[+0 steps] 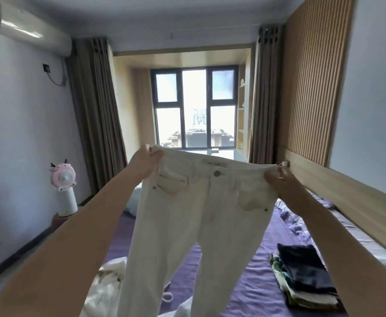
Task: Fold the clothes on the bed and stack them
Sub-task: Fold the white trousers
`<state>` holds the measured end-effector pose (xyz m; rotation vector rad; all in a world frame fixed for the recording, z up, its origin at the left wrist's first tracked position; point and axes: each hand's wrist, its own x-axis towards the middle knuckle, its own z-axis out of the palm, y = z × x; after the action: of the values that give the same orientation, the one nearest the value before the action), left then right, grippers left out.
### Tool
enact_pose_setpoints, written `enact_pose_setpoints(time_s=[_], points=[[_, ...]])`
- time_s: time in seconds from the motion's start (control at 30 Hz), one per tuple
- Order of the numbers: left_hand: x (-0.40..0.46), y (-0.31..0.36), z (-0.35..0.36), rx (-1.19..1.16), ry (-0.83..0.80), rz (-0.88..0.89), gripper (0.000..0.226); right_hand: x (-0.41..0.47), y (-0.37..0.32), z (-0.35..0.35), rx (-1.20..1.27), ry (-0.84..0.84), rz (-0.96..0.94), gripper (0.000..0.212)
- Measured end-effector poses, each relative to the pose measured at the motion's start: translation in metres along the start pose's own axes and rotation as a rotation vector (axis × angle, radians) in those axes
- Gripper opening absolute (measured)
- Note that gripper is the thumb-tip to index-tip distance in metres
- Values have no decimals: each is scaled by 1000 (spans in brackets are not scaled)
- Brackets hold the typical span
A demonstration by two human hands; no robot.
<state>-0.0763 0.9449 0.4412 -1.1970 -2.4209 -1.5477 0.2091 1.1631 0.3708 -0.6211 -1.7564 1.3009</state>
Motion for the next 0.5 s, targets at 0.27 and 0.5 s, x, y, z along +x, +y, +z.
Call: enact_pose_setpoints(time_s=[0.27, 0.5], points=[[-19, 49, 3, -352, 34, 17, 42, 5, -37, -53, 127, -32, -76, 22], [-16, 97, -10, -376, 126, 142, 31, 14, -89, -65, 77, 194, -222, 13]])
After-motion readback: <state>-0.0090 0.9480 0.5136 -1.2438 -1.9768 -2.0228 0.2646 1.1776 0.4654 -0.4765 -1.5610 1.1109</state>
